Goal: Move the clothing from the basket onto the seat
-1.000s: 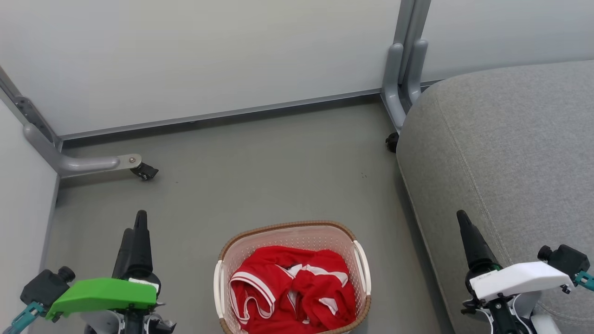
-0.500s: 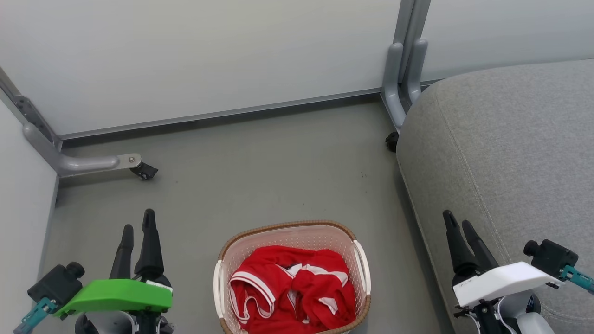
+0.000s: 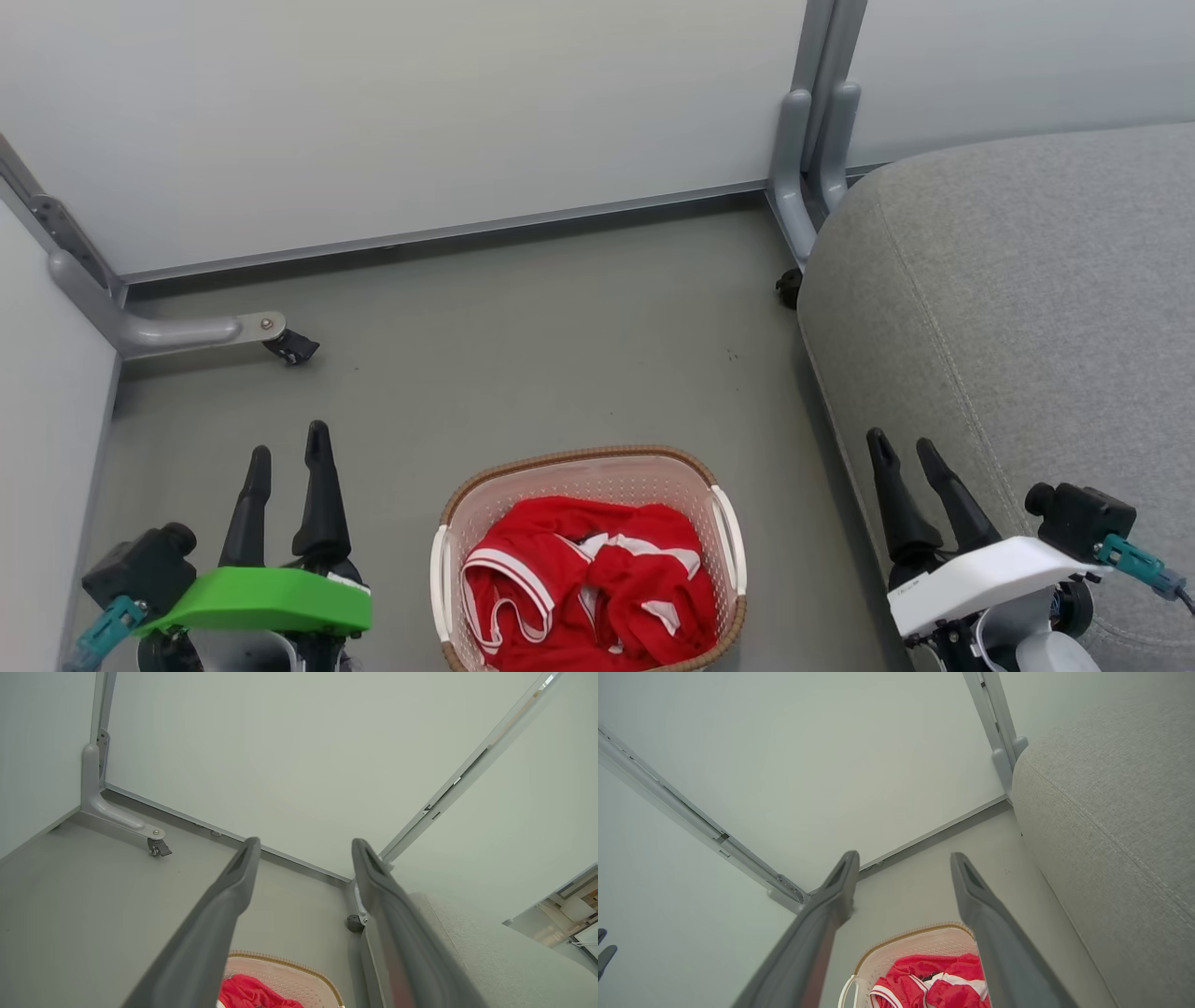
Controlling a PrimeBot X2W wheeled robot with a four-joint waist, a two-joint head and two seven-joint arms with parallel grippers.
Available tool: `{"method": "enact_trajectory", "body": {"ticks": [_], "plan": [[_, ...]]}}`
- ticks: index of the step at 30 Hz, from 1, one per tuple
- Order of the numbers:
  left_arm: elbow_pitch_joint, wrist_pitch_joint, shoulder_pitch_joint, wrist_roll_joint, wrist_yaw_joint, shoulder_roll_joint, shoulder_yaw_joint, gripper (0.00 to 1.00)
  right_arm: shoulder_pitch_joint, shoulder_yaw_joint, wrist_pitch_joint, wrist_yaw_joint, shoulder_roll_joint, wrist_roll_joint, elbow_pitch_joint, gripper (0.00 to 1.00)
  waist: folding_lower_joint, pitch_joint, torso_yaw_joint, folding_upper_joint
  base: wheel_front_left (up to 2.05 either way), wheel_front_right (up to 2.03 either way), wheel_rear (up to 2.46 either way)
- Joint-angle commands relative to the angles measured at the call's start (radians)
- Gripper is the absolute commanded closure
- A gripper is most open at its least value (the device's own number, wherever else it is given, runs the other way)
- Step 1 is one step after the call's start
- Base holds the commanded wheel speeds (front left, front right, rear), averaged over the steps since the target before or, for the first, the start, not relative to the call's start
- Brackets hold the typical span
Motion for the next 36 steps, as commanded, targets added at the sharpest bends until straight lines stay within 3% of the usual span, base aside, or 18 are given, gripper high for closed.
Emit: {"method": "enact_trajectory", "body": {"ticks": [1,36], "plan": [[-0.016,-0.011,0.006,0.04,0.006,0.007,-0.005,0.0,0.004,0.005,-0.011,0.0,-0.007,-0.036,-0.016,0.0,0.0,-0.001,0.001,0.0,0.0,0.0,0.0],[-0.009,-0.095,0.06,0.4,0.009,0.009,-0.061,0.0,0.04,0.04,-0.095,0.0,-0.009,-0.371,-0.064,0.0,0.0,-0.01,0.005,0.0,0.0,0.0,0.0]]}}
